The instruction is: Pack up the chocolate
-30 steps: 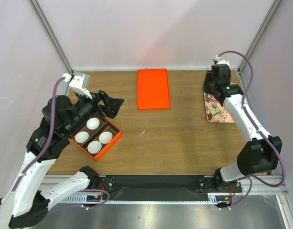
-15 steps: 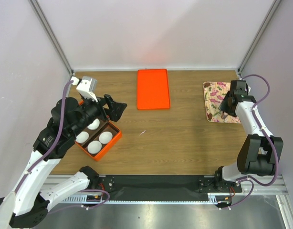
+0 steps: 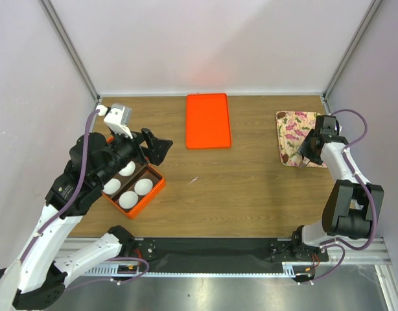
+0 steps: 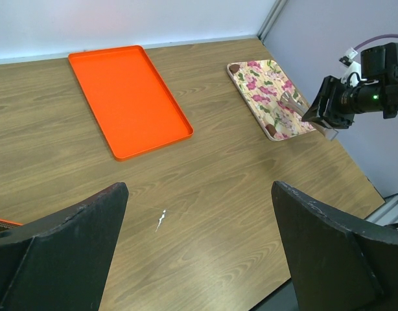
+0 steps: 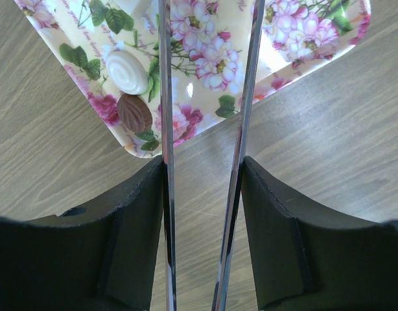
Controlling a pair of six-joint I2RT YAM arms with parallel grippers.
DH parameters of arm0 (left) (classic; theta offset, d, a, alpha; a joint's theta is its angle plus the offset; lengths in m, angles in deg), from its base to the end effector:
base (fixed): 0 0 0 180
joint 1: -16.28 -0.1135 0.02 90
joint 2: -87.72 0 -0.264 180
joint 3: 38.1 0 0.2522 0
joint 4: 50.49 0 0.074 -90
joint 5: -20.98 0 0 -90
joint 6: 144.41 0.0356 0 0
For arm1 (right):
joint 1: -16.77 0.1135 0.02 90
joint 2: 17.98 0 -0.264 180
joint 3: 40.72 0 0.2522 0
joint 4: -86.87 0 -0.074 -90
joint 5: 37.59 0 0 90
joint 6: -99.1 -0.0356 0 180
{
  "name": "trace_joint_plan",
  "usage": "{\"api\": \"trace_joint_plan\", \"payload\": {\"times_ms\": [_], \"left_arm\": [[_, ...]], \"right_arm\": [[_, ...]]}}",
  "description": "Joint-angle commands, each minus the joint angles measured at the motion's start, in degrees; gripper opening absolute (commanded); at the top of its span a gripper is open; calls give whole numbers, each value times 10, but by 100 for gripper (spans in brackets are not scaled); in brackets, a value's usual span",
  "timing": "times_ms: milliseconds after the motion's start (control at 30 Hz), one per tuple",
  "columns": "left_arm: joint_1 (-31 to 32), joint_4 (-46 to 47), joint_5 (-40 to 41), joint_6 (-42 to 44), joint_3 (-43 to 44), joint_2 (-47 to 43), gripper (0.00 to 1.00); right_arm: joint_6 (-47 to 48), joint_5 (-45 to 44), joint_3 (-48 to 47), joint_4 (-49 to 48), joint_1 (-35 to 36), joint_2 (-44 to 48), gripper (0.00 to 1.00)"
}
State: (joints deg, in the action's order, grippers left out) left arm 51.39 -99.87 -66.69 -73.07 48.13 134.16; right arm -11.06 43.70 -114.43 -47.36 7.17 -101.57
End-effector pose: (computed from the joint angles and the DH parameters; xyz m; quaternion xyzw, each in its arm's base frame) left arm 0.1153 -0.0793 0.4480 0.0962 0.7576 -0.2780 0.5827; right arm 0.2955 -0.0554 0.2424 0.2663 0.9149 -0.0451 0.2999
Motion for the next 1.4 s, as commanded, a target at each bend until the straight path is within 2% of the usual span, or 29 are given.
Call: {"api": "trace_joint_plan", "payload": {"times_ms": [0,167,433,767,900,933,1000,1133,1233,1367], "left_arm": [[-3,18,-4,-11,0,-6,100],[-3,18,-3,-13,1,-8,100],[-3,17,-1,-12,2,-6,100],[-3,0,24,12,43,12,100],[-4,-10,42,22,61,23,100],[-3,-16,44,24,74,27,100],[-3,-23,48,31,90,33,100],[-3,-45,48,36,148,46,100],[-3,-53,49,33,180,55,100],[-3,-67,52,28,209,63,100]], "right_arm": [[0,7,-1,-34,-5,-5,53],[-1,8,-1,-39,-5,-10,52],[7,-8,-18,-24,-2,3,43],[21,-23,-81,17,42,40,40],[19,-13,-104,9,94,61,40],[19,-10,-107,-5,147,69,40],[13,-5,-112,-26,190,71,40],[-6,20,-98,-137,328,63,39],[-8,26,-98,-217,391,28,40],[7,30,-156,-257,494,-65,40]]}}
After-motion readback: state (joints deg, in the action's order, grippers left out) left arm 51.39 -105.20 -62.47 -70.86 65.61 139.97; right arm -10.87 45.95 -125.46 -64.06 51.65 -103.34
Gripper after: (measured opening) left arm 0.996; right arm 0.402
